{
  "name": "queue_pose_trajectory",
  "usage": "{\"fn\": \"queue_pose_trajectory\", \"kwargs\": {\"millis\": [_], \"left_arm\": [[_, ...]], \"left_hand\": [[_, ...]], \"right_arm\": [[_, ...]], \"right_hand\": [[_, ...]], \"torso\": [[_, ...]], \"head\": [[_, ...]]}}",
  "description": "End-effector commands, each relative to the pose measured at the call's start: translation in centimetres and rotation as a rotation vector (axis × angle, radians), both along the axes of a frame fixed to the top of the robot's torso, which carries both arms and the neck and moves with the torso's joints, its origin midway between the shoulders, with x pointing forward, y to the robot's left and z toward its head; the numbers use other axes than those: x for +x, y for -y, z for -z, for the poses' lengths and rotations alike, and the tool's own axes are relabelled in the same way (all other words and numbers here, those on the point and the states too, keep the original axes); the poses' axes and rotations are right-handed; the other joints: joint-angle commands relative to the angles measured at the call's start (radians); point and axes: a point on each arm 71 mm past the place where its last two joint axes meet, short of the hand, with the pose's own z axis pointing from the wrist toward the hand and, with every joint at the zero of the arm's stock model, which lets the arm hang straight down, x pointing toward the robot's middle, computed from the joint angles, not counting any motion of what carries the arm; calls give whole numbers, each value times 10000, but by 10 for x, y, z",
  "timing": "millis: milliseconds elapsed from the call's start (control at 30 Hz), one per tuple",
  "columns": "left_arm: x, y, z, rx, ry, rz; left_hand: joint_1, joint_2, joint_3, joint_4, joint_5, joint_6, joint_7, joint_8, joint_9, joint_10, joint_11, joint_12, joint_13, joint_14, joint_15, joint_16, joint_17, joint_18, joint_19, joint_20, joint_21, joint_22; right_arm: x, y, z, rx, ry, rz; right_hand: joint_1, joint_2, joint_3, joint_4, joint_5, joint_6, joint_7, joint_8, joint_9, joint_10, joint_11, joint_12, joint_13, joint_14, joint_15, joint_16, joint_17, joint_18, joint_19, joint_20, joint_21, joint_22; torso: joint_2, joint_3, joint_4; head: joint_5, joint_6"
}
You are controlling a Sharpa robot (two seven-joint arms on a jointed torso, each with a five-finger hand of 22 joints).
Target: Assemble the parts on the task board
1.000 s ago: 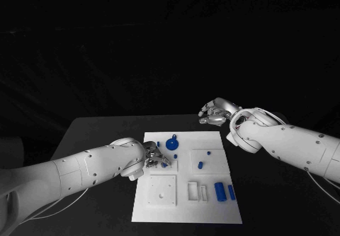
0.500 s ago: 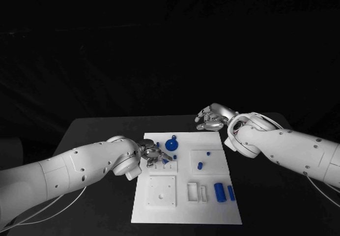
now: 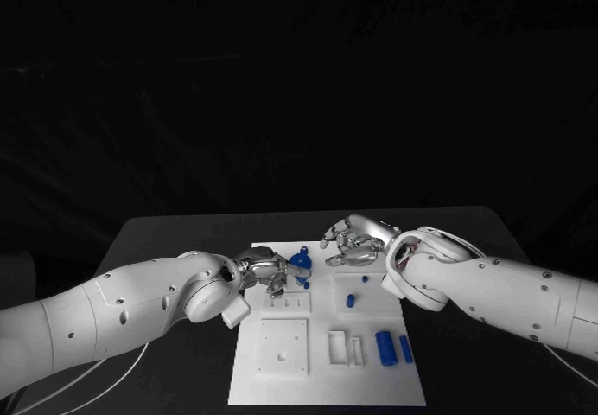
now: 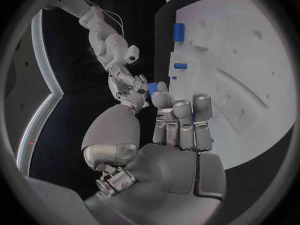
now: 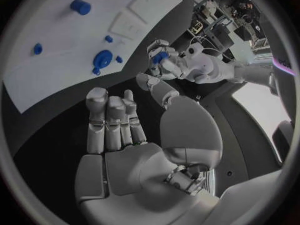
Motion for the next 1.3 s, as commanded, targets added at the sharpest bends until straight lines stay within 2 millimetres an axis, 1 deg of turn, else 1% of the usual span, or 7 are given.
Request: {"fn": "queue_pose_trajectory", "kwargs": {"millis": [33,233,600,767,933,1067,1300], "left_arm": [[-3,6,-7,-1324,-5,456],[-3,6,-7,-1435,1,563],[-5,8,-8,-1501,-65,745],[-5,7,-7,-1487,-67,725],[-4,6,-7,-1428,-39,698],[-4,6,-7,-1412,-30,690],[-4,5,-7,-1387,-30,709]], "left_hand": [[612,543,929,-848,-34,-222,166,-54,30,-30,60,32,-9,-39,64,7,-2,-43,-66,-1226,-65,57],[605,553,947,-854,-37,-226,173,-57,46,-58,66,44,-5,-68,74,19,6,-53,-89,-1219,-68,64],[607,560,963,-874,-37,-221,173,-53,68,-84,67,62,1,-91,76,38,17,-59,-106,-1216,-66,74],[613,564,972,-886,-36,-220,173,-52,77,-93,66,70,4,-99,76,45,21,-60,-111,-1216,-64,78],[618,565,978,-895,-36,-218,172,-51,85,-99,66,76,5,-105,75,51,24,-61,-114,-1217,-62,82],[618,563,981,-899,-35,-217,172,-50,90,-103,66,81,6,-109,75,56,26,-62,-116,-1216,-60,84],[622,564,987,-905,-34,-214,172,-49,98,-109,65,86,8,-114,75,62,29,-63,-118,-1217,-57,87]], "right_arm": [[-10,-12,-2,-83,392,-1100],[-18,-20,1,-326,494,-1595],[-22,-26,3,-272,440,-1812],[-23,-27,3,-110,342,-1825],[-24,-27,3,-29,208,-1924],[-26,-28,3,-10,142,-2071],[-27,-29,4,-43,85,-2131]], "right_hand": [[148,-50,-101,-30,-607,-246,182,-69,-33,-61,48,69,-17,-16,71,-8,21,851,-83,-26,-1,202],[281,-109,-362,-33,-1169,-326,228,-137,-118,-152,94,83,-34,-85,113,-21,26,851,-191,5,0,199],[276,-74,-465,-21,-1203,-328,240,-147,-145,-180,104,94,-41,-104,126,-17,31,851,-221,19,1,196],[103,64,-567,19,-1223,-267,234,-126,-170,-179,102,119,-54,-97,124,-1,36,851,-212,40,11,187],[-178,339,-570,131,-1278,-50,175,-26,-173,-150,46,144,-81,-79,76,8,34,851,-185,60,14,173],[-302,608,-327,269,-1439,320,58,146,-151,-132,-62,157,-109,-75,-26,3,26,851,-184,66,11,173],[-368,791,308,472,-2017,983,-190,451,-63,-128,-297,181,-142,-72,-245,-5,18,851,-192,67,48,190]], "torso": [[7,-5,6],[0,-13,9],[4,1,6],[3,9,10],[4,9,0],[4,15,2],[4,13,-5]], "head": [[-34,47],[-57,69],[-52,36],[-30,17],[-18,8],[-1,-4],[2,-29]]}}
